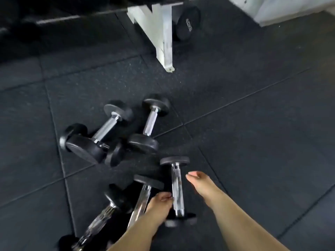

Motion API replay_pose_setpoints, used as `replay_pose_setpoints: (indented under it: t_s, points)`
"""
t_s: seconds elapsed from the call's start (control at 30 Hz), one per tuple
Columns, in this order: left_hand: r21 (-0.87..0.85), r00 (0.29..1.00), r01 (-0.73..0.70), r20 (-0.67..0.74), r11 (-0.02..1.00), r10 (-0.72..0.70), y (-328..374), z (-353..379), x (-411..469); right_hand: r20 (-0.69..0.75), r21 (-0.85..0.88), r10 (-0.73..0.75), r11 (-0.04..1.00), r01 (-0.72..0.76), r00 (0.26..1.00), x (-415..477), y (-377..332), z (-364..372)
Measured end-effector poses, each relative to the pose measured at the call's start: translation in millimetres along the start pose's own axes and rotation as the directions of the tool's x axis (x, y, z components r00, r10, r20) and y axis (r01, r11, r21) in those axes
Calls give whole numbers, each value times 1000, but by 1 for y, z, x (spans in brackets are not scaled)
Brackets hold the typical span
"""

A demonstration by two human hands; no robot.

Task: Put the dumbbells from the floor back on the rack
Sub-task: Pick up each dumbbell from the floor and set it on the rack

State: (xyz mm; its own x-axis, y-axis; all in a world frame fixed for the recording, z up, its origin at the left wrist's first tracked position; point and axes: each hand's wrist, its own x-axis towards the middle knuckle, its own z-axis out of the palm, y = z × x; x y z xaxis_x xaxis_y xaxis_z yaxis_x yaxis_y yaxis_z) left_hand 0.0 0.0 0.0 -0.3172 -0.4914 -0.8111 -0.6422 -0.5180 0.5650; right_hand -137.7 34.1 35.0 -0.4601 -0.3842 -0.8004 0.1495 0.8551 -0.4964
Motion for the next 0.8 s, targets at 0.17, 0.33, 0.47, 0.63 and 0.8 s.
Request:
replay_pose_setpoints:
  t_s: [0.17,0.33,0.47,0.63,0.8]
  points:
    - [164,1000,-24,24,986,20,-1,23,34,206,121,7,992,-33,979,46,17,20]
    - [79,997,83,-9,993,-82,-3,34,28,166,127,15,991,-37,986,53,12,24]
    - [123,998,51,17,991,-54,-2,36,43,161,73,-2,997,-10,987,66,8,36]
    - [83,999,26,34,996,-29,-5,38,47,106,124,-66,991,52,992,67,15,39]
    - [-16,987,32,160,999,-29,16,40,13,19,258,-70,964,63,997,33,11,23]
